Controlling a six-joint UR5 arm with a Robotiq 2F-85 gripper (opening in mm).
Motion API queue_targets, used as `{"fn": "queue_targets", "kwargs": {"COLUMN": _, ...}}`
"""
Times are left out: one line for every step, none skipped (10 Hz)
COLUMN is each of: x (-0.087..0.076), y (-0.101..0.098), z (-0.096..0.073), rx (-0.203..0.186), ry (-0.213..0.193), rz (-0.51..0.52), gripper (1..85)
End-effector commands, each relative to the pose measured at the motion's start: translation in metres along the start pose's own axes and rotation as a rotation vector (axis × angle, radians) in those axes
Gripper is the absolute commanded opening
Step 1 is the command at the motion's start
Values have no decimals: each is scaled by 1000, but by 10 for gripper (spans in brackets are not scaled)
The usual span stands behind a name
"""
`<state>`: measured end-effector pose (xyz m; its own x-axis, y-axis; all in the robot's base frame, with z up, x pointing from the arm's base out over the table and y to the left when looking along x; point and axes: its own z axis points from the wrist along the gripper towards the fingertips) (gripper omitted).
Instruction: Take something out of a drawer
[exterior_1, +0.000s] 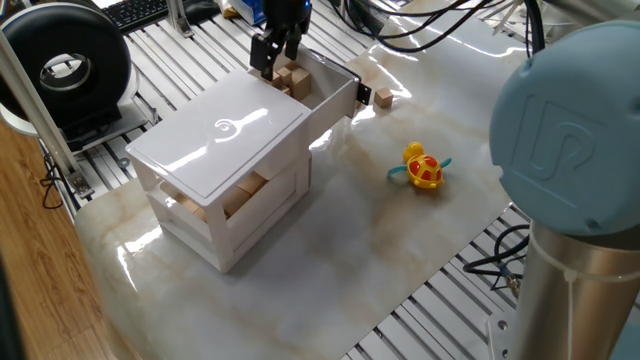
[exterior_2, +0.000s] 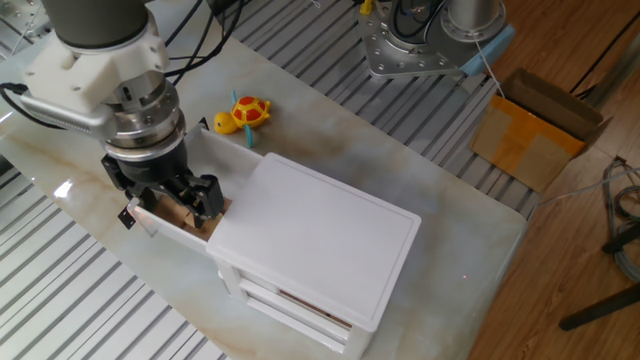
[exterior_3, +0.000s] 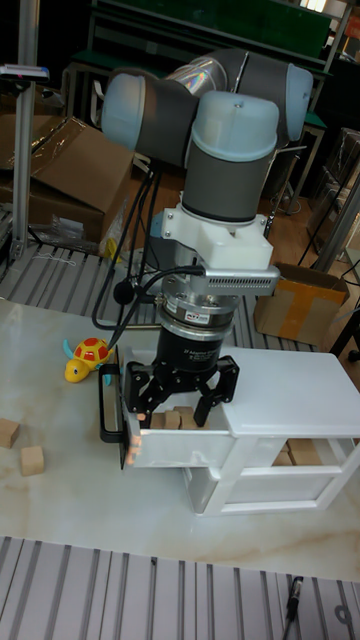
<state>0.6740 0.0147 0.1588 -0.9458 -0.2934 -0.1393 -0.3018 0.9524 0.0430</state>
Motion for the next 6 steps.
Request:
{"fn": "queue_targets", "kwargs": {"x": 0, "y": 7, "z": 1, "rx": -25, "ry": -12, "rz": 8, "gripper": 697}}
{"fn": "queue_targets", "kwargs": {"x": 1, "y": 7, "z": 0, "rx": -23, "ry": -13, "rz": 7, "gripper": 693}}
{"fn": "queue_targets", "kwargs": {"x": 0, "y": 6, "z": 0, "rx": -22, "ry": -16, "rz": 7, "gripper": 573}}
{"fn": "queue_targets", "kwargs": {"x": 0, "y": 5, "z": -1, "rx": -21, "ry": -19, "rz": 14, "gripper": 400}}
{"fn": "queue_targets", "kwargs": {"x": 1, "y": 5, "z": -1, "rx": -20, "ry": -14, "rz": 28, "gripper": 77}}
{"fn": "queue_targets", "kwargs": {"x": 3, "y": 3, "z": -2, "rx": -17, "ry": -8, "rz": 33, "gripper": 13}}
